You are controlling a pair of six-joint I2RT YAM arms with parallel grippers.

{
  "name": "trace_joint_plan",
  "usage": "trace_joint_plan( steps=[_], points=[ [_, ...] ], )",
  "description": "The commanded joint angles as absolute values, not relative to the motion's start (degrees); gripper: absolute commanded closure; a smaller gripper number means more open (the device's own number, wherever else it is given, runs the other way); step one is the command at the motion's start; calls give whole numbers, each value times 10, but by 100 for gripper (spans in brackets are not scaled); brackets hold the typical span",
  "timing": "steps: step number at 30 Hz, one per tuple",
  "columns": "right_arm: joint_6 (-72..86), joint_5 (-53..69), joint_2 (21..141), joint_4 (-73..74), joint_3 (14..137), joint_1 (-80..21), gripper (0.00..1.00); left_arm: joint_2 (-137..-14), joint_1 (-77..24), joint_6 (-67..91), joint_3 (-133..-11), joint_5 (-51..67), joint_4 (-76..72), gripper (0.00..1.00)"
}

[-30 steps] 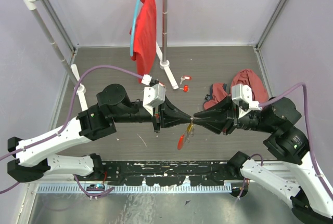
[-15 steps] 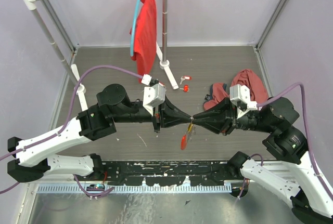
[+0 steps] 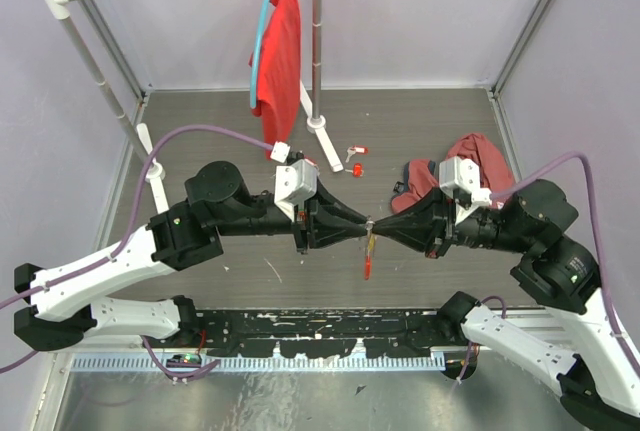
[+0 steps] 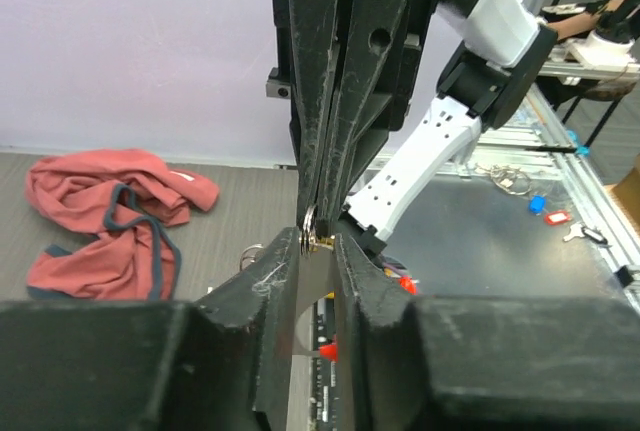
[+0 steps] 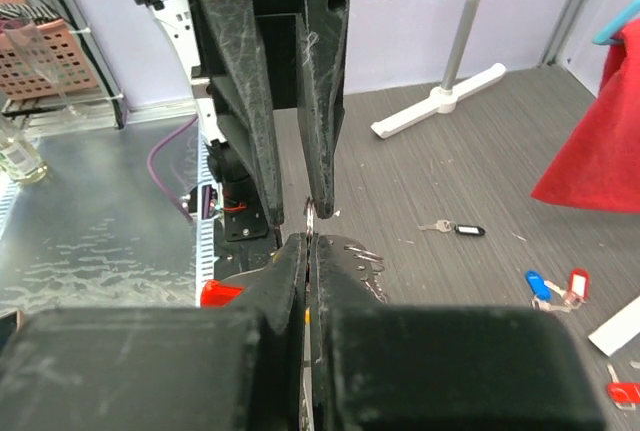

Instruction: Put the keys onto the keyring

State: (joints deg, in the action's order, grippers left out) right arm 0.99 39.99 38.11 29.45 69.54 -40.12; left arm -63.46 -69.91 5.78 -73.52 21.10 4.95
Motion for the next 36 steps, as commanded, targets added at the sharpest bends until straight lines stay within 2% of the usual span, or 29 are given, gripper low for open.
trace_joint_plan(
  steps=[1,6,12,15,16,19,25,31,36],
  points=[
    [-28,361,413,382,775,-403,99,-624,-700,45,-747,190,40,67],
    [-52,329,460,503,844,-404,99,-619,-700,12,-753,145,80,45],
    [-64,308,507,601,900,-404,99,-619,-700,-2,-757,123,103,38],
    [-64,291,534,646,925,-404,99,-622,-700,-5,-759,118,113,26],
    [-64,285,541,660,933,-404,99,-624,-699,-5,-759,117,116,26],
    [-61,261,556,693,946,-403,99,-624,-700,-8,-756,114,119,28],
    [-60,218,591,762,981,-404,99,-639,-700,-17,-762,117,142,46],
    [-49,173,605,775,973,-407,99,-647,-700,-23,-764,117,152,49],
    [-36,121,623,782,967,-431,99,-661,-700,-34,-769,109,174,56]
  ],
)
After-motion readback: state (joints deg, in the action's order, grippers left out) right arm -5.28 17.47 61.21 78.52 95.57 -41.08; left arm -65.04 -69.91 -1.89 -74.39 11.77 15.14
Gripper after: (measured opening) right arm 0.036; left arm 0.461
